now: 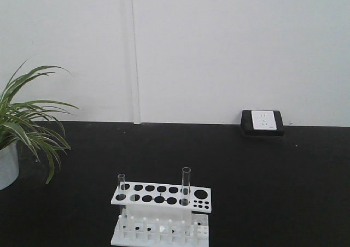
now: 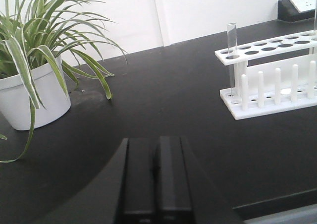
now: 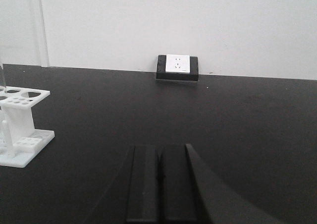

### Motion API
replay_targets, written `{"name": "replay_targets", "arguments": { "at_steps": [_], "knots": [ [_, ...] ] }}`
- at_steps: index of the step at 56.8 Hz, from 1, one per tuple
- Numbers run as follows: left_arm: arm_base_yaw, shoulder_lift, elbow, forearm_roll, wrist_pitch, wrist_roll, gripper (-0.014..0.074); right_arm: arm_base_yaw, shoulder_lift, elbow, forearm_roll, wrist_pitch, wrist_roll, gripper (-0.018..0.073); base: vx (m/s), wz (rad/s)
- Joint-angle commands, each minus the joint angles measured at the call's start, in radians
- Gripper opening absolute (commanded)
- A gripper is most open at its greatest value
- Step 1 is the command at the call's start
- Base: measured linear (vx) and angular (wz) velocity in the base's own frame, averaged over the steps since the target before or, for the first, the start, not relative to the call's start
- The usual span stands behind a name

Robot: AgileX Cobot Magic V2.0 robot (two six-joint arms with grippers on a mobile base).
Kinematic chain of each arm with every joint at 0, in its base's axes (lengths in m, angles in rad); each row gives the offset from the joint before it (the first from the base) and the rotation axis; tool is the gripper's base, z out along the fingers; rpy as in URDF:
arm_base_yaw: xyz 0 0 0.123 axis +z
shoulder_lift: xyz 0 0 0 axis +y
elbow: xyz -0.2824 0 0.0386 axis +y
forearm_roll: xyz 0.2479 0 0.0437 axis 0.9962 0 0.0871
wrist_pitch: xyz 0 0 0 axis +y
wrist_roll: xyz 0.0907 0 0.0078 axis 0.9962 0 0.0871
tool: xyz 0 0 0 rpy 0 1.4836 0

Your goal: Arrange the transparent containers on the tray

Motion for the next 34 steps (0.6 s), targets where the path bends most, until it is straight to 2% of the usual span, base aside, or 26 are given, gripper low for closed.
{"name": "replay_targets", "arguments": {
  "at_steps": [1, 8, 17, 21, 25, 34],
  "knots": [
    [0.002, -0.022, 0.035, -0.001, -0.128, -0.008, -0.0006, -0.004, -0.008, 0.010, -0.008, -0.092, -0.008, -0.0011, 0.00, 0.00],
    [0.002, -0.022, 0.027, -0.003, -0.240, -0.014, -0.0006, -0.004, -0.008, 0.010, -0.008, -0.150, -0.008, -0.0011, 0.00, 0.00],
    [0.002, -0.022, -0.037, -0.027, -0.404, -0.108, -0.0006, -0.004, -0.008, -0.007, -0.004, -0.343, -0.008, -0.0011, 0.00, 0.00],
    [0.002, -0.022, -0.098, -0.028, -0.397, -0.113, -0.0006, -0.004, -0.008, -0.050, -0.002, -0.338, -0.005, -0.0011, 0.00, 0.00],
    [0.002, -0.021, -0.183, -0.018, -0.365, -0.098, -0.0006, -0.004, -0.007, -0.136, -0.001, -0.276, -0.002, -0.0011, 0.00, 0.00],
    [0.002, 0.070, -0.424, 0.017, -0.317, 0.009, -0.0006, -0.004, 0.058, -0.393, -0.013, -0.169, -0.046, -0.0011, 0.00, 0.00]
  ]
}}
